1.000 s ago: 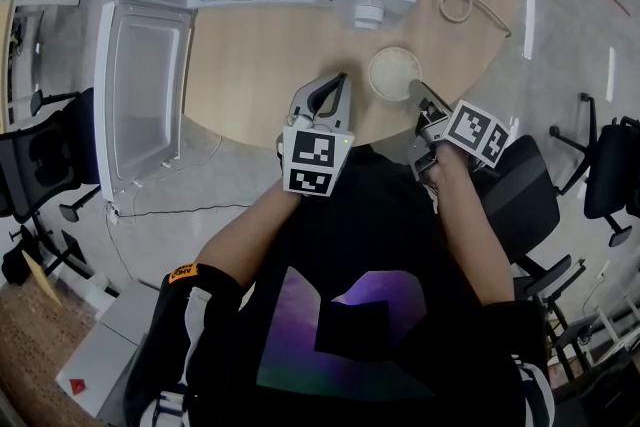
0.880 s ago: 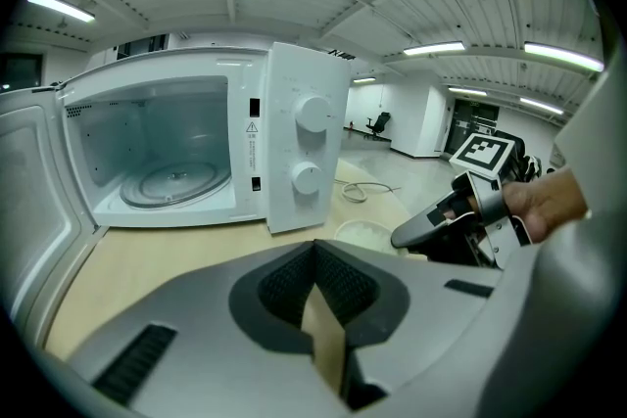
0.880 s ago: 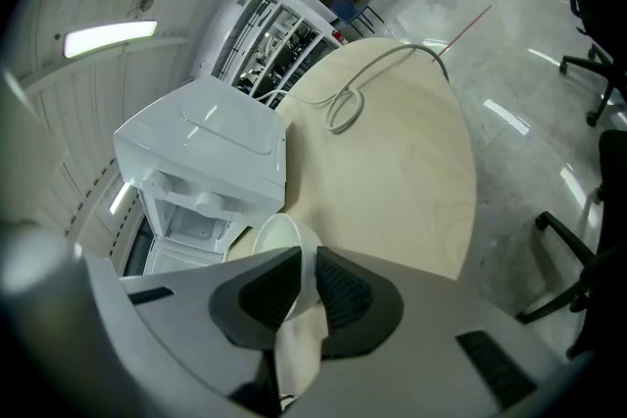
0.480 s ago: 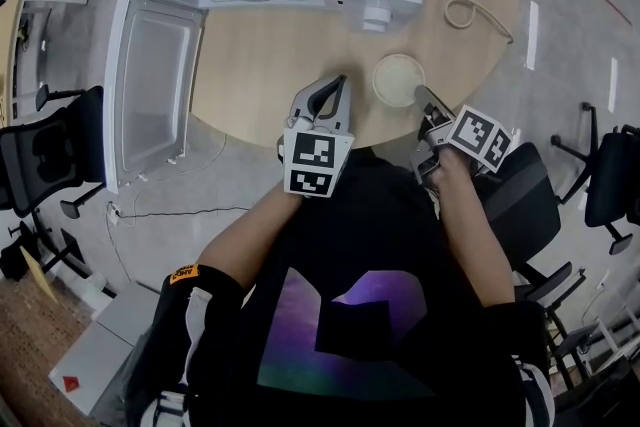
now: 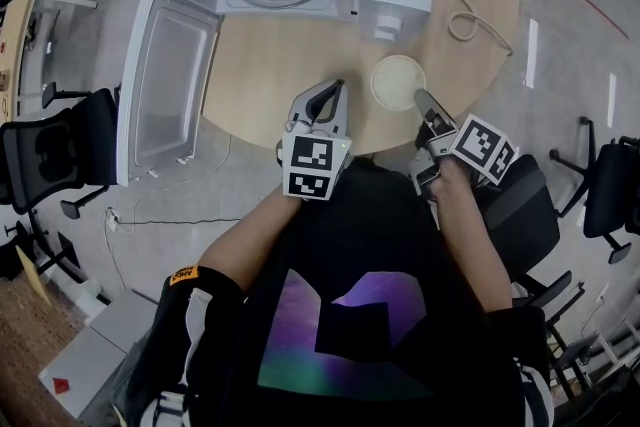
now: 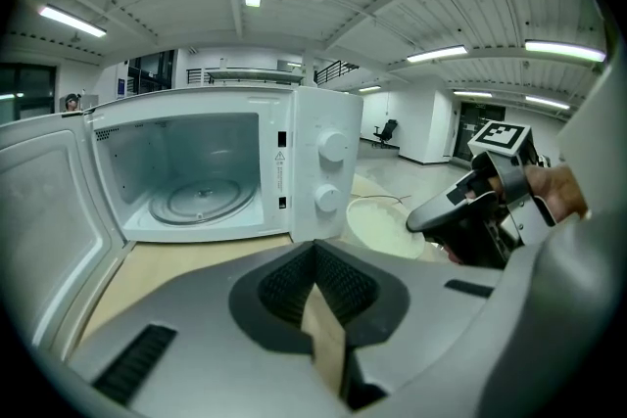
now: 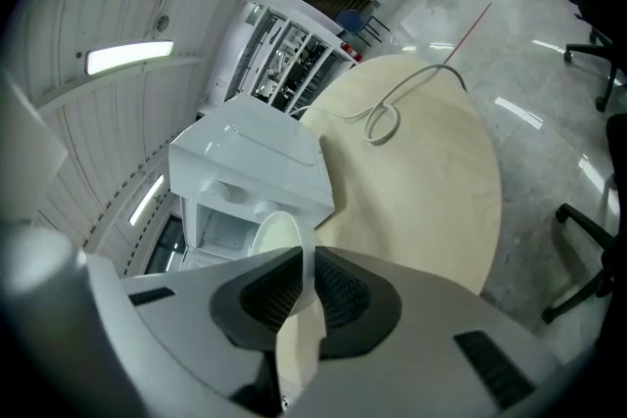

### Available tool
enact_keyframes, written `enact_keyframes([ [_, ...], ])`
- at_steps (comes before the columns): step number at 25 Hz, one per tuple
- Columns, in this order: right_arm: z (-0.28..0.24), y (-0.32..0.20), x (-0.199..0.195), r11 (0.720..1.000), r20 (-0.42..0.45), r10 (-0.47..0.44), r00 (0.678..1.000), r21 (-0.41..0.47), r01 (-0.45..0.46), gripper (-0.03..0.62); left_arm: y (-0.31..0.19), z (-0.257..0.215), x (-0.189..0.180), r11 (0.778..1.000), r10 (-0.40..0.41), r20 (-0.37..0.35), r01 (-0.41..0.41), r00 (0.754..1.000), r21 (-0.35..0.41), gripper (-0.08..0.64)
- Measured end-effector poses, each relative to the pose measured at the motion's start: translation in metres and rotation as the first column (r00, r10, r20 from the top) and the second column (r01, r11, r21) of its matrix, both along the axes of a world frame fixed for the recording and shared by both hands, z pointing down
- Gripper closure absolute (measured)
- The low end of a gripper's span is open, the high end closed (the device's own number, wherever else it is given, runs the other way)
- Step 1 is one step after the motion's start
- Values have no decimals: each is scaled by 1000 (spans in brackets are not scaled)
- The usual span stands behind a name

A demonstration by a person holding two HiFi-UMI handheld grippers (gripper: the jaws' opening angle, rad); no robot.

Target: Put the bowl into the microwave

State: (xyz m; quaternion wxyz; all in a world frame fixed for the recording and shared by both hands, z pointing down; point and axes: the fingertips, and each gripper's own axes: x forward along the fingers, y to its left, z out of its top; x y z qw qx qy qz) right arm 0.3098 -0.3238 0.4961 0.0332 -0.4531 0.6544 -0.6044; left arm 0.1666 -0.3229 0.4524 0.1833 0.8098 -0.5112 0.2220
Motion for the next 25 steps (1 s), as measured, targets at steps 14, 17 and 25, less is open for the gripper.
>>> enact_keyframes([
  [14, -48, -6, -81, 997, 37, -51, 998, 56, 49, 543, -10, -29, -79, 996, -65, -1, 64, 998, 62, 515],
  [17, -52, -10, -105, 995, 37, -77, 996, 59, 75, 543, -15, -32, -102, 994, -92, 2, 92, 996, 67, 515],
  [25, -55, -21, -162, 988, 32, -145, 989, 53, 143, 543, -20, -28, -153, 987, -154, -18, 155, 988, 48, 515],
])
